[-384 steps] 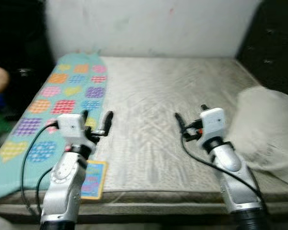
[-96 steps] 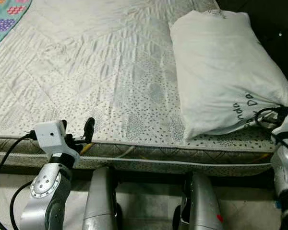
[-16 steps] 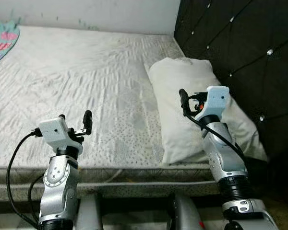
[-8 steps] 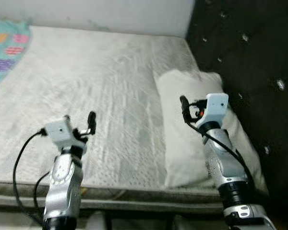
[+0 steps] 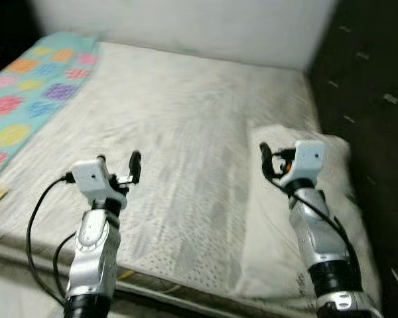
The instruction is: Clean up the room
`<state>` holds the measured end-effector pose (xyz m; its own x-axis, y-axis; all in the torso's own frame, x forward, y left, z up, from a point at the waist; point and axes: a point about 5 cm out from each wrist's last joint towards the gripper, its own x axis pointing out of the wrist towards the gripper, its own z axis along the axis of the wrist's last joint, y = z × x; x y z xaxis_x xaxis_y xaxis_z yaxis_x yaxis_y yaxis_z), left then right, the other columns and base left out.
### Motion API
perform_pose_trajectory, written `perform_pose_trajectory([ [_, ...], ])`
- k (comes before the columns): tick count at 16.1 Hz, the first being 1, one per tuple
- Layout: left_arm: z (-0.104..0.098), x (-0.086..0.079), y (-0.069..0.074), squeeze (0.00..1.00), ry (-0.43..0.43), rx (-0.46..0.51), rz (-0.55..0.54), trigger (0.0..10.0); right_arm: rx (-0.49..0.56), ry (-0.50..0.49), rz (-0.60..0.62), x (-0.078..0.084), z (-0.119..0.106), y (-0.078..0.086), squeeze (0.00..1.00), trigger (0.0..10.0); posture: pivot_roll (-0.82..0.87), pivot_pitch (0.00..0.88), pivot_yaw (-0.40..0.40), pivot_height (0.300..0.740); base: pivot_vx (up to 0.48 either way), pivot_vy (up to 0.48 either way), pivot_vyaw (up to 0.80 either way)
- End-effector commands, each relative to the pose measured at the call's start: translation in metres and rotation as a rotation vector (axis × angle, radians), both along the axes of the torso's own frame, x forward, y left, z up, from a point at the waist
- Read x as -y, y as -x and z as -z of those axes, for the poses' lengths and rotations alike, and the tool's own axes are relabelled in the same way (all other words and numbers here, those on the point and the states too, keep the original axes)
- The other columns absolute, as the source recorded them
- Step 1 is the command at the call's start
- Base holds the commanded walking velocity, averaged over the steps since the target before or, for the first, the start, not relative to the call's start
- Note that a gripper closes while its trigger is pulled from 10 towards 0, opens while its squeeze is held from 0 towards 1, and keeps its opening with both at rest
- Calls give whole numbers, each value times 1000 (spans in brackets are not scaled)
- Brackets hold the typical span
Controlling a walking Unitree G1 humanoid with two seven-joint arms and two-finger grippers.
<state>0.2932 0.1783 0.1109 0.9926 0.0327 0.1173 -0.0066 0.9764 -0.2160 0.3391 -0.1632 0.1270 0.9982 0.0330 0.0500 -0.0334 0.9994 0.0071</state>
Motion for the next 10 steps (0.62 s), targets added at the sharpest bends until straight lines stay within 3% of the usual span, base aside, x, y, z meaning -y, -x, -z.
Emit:
perform_pose_trajectory([
  [1,1,0,5,0,-6,-14,7,10000,3,-1,25,5,0,5,0,10000,27,0,-11,740,0,0,0],
  [7,6,-11,15,0,-14,-49,2,10000,-34,-26,113,15,8,10,0,10000,25,0,-3,740,0,0,0],
  [10,6,-7,19,0,-1,-53,14,10000,-27,-24,106,17,5,12,0,10000,13,0,-5,740,0,0,0],
])
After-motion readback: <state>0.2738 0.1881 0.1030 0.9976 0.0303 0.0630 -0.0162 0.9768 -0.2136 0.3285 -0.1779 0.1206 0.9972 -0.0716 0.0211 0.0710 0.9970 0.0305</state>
